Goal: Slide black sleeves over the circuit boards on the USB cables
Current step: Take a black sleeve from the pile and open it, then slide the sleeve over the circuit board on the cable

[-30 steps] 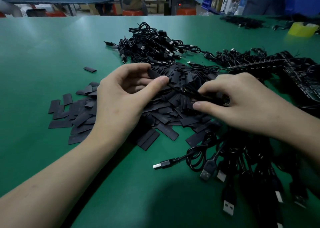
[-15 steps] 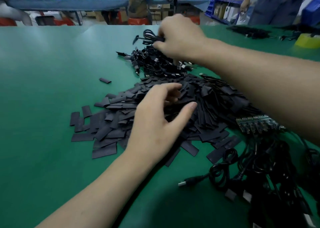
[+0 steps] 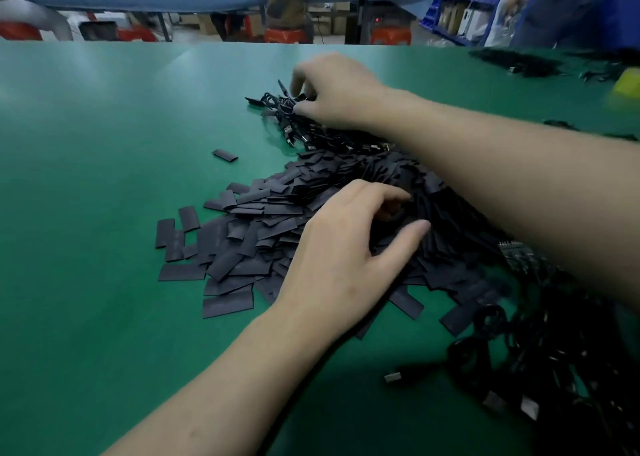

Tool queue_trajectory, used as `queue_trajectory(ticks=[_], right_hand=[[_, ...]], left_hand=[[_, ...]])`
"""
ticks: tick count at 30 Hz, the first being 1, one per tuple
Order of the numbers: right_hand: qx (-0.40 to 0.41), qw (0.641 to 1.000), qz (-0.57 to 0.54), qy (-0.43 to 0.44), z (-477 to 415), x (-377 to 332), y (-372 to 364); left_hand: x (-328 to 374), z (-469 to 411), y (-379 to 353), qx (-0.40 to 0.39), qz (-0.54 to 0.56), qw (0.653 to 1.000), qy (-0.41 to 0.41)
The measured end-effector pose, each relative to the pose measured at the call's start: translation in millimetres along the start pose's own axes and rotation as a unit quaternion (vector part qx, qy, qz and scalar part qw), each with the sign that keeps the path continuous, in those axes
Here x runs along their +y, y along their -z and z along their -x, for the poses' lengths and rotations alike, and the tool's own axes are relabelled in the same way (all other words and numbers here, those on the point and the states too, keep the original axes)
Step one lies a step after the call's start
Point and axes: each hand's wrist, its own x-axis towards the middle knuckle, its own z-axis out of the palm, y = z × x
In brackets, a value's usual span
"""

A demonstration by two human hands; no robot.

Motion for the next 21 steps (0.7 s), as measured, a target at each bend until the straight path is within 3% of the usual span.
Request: queue_trajectory(ticks=[1,10,18,21], right_hand=[[-0.01,0.998,-0.018,-0.066,15,-1,15],[-0.099,0.982,-0.073,-0.142,218,40,74],[-0.203,0.97,-0.032,-0.13,238,59,74],[-0.209,0.966,-0.084,-0.127,238,60,76]], left_hand=[[0,0,0,-0.002,-0.003,1.0,0.001],[5,-1,1,-0.023,-0.018,1.0,0.005],[7,0,4,-0.035,-0.029,0.999,0.0],[8,0,4,-0.044,-0.026,0.999,-0.005]])
